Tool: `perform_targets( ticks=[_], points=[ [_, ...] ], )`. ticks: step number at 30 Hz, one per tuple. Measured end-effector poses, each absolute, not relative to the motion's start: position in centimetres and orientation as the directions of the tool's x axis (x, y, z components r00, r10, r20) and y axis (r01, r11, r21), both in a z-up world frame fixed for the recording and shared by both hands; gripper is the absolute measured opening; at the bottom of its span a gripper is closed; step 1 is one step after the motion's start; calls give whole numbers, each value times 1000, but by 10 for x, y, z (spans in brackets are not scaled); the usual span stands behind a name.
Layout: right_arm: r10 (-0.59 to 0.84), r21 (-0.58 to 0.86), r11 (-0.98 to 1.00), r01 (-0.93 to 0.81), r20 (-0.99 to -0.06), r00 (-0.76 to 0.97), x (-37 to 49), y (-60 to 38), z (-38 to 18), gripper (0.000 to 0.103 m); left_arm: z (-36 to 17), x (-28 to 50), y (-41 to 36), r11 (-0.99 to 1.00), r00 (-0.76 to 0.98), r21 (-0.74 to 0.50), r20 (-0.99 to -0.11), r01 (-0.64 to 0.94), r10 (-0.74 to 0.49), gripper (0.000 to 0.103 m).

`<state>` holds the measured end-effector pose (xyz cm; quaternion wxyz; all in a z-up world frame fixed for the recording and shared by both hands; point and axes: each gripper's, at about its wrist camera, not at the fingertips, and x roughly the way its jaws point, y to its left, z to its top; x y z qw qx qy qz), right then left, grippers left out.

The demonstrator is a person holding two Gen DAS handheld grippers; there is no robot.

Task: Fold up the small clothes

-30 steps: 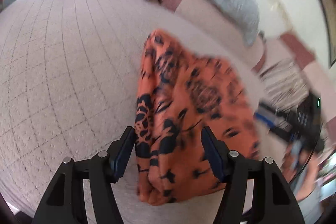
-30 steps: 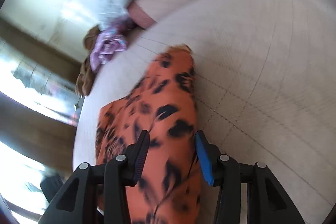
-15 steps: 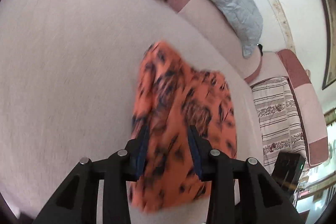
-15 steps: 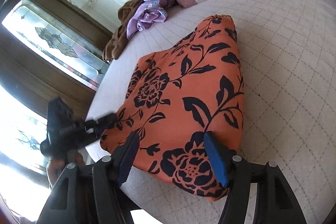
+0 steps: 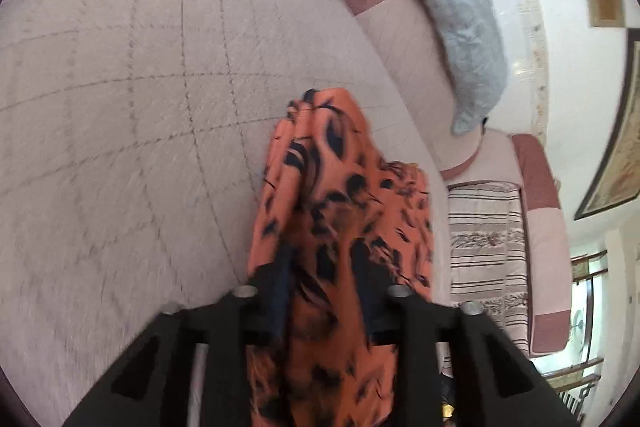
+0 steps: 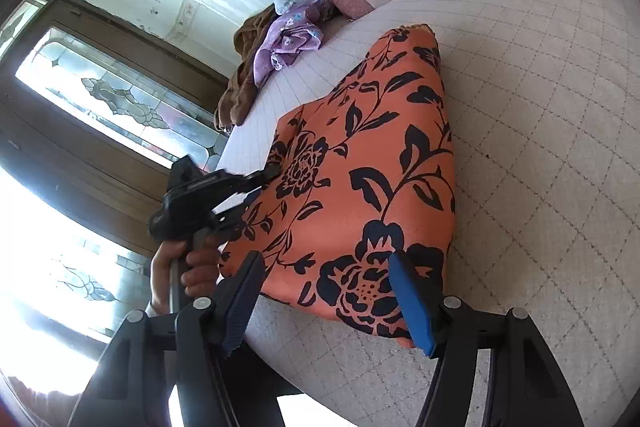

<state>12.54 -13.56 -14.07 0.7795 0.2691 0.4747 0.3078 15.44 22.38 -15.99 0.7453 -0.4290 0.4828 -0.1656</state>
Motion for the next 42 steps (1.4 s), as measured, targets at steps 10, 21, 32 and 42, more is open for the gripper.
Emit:
perform_targets(
  ticks=[10,21,32,42],
  points=[
    [731,756,640,-136,-545,410,106,-165,-146,73,-164,83,194,739,426,-664,-703,-110,-569,32],
    [717,765,635,-106,-534,447,97,-186,-135,74,-158,65,194,800,427,-583,-765,-142,-482,48],
    [693,726,681,-101,-593,411,147,-182,-139,79,-108,93,191,856,546,-511,-740,-77,-393,70],
    [730,760,650,2,-625,275,235,-152,-194,79,-163,145,183,712,417,-697,-675,-89,-609,78]
  ],
)
